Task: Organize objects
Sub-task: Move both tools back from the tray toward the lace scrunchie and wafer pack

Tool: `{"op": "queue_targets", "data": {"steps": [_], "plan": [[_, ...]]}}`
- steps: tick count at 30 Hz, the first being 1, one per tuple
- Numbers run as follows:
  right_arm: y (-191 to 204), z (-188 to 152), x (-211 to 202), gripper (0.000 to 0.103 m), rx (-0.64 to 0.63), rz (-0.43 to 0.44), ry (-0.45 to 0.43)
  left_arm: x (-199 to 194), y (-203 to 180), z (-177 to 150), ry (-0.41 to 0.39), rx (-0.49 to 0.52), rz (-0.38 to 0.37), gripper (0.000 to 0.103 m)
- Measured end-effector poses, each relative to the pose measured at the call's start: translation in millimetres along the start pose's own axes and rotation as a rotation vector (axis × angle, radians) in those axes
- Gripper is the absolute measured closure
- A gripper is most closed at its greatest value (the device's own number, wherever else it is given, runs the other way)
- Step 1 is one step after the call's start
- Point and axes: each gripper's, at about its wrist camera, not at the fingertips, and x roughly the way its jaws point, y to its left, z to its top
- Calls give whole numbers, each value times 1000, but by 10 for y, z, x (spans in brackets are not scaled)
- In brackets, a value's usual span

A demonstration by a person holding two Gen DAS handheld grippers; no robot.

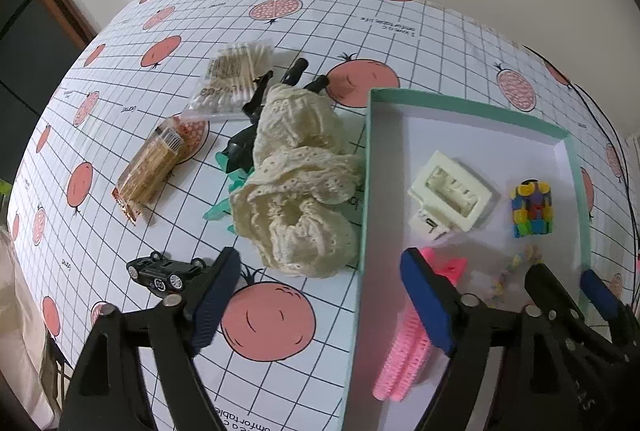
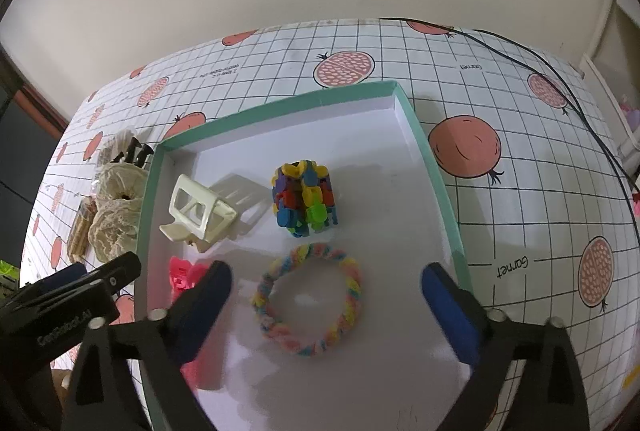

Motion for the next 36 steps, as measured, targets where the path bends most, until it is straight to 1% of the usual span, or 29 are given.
{"op": "queue_targets", "data": {"steps": [1, 7, 11, 16, 21, 25, 32, 34, 36], "plan": [[4, 3, 4, 1, -1, -2, 1, -3, 6, -2, 2, 1, -4, 14], [5, -12, 19, 0, -6, -9, 6, 15, 52, 6, 5, -14, 15, 13], [13, -21, 23, 0, -11, -14, 7, 22, 115, 9, -1, -36, 33, 7], [24, -23, 32, 0, -20, -21, 9, 31, 182, 12, -5, -58, 38, 6], [44, -27, 30, 0, -26, -22, 7, 38, 207, 15, 6, -61, 5, 6], [80, -25, -9, 0, -33, -28, -9, -7, 243, 25, -8, -67, -1, 6], [140, -57, -154, 0, -4, -12, -43, -98, 353, -56, -10, -153, -45, 6], [173, -76, -207, 0, -1, -15, -54, -125, 367, -97, -20, -142, -60, 6], [210, -110, -263, 0, 0, -21, -63, -164, 398, -124, -35, -132, -54, 6]]}}
